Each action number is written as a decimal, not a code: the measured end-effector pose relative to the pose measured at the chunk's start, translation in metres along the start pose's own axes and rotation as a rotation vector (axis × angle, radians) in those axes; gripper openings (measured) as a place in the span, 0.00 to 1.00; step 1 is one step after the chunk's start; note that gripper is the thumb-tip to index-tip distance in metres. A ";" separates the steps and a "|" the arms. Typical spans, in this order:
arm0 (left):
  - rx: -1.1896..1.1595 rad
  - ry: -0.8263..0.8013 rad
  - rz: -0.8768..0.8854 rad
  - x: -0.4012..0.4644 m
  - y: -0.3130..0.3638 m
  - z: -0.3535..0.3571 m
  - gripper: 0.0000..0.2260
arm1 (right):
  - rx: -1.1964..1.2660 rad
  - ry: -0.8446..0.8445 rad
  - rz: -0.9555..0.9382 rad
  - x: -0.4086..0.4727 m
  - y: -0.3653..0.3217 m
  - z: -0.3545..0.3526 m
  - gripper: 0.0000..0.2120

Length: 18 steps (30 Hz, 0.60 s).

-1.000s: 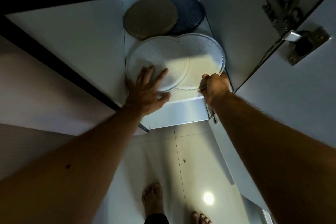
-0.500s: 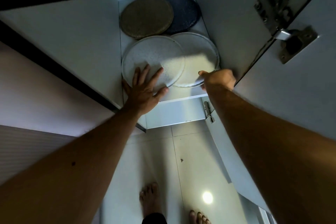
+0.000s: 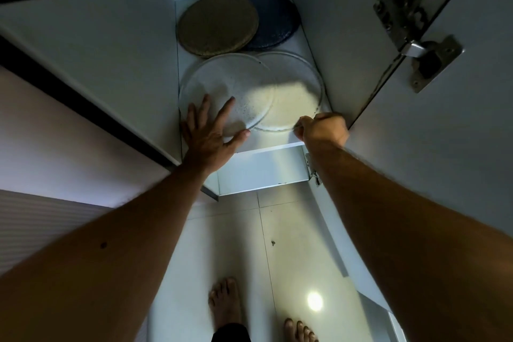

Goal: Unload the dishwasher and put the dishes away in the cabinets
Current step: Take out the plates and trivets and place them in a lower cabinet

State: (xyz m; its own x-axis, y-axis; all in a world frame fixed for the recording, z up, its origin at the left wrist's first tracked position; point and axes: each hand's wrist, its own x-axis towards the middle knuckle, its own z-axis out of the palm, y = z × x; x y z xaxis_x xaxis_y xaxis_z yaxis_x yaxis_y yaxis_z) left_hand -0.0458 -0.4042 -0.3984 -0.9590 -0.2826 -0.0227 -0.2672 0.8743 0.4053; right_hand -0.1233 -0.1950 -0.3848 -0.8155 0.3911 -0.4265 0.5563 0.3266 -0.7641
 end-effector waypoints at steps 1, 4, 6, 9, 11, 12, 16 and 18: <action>-0.020 0.005 -0.004 -0.002 0.000 -0.001 0.37 | 0.043 -0.004 0.000 -0.003 0.002 0.000 0.11; -0.095 0.023 -0.016 -0.005 -0.003 -0.004 0.39 | 0.137 -0.027 -0.007 -0.014 0.005 -0.004 0.13; -0.113 -0.006 -0.044 -0.011 -0.004 -0.004 0.40 | 0.071 -0.047 -0.077 -0.021 0.005 -0.009 0.11; -0.093 -0.043 -0.070 -0.025 0.000 -0.006 0.40 | -0.061 -0.083 -0.223 -0.034 0.006 -0.020 0.06; -0.043 0.008 0.009 -0.041 0.008 -0.011 0.37 | -0.170 -0.123 -0.320 -0.050 0.003 -0.029 0.06; -0.028 0.048 0.070 -0.047 0.013 -0.015 0.34 | -0.226 -0.141 -0.365 -0.058 0.001 -0.034 0.07; -0.066 0.127 0.145 -0.072 0.049 -0.046 0.22 | -0.359 -0.148 -0.446 -0.097 -0.018 -0.061 0.12; -0.101 0.141 0.121 -0.084 0.067 -0.067 0.20 | -0.406 -0.143 -0.459 -0.117 -0.026 -0.077 0.14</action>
State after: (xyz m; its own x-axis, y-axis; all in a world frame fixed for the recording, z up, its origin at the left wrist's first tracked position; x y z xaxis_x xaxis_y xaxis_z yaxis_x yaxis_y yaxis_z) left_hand 0.0231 -0.3485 -0.3078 -0.9589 -0.2363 0.1569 -0.1331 0.8633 0.4868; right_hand -0.0299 -0.1828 -0.2781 -0.9833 0.0242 -0.1804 0.1380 0.7453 -0.6523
